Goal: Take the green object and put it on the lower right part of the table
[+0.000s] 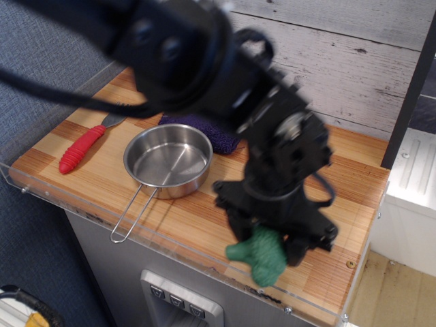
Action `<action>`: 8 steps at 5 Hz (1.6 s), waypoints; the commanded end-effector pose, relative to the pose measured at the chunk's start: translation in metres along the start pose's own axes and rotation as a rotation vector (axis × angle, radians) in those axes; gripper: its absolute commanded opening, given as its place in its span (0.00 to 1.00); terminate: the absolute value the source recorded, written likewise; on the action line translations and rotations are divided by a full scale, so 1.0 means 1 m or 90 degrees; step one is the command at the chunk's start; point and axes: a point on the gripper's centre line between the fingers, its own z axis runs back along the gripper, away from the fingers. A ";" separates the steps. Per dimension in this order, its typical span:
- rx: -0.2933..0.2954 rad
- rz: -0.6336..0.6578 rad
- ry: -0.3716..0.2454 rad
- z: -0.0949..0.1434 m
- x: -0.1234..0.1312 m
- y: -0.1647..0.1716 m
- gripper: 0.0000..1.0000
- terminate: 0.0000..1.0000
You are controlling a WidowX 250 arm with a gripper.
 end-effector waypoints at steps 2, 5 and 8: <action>-0.010 0.057 -0.113 0.015 0.036 0.028 0.00 0.00; -0.018 0.044 -0.019 -0.040 0.054 0.014 0.00 0.00; 0.004 0.059 -0.027 -0.010 0.051 0.034 1.00 0.00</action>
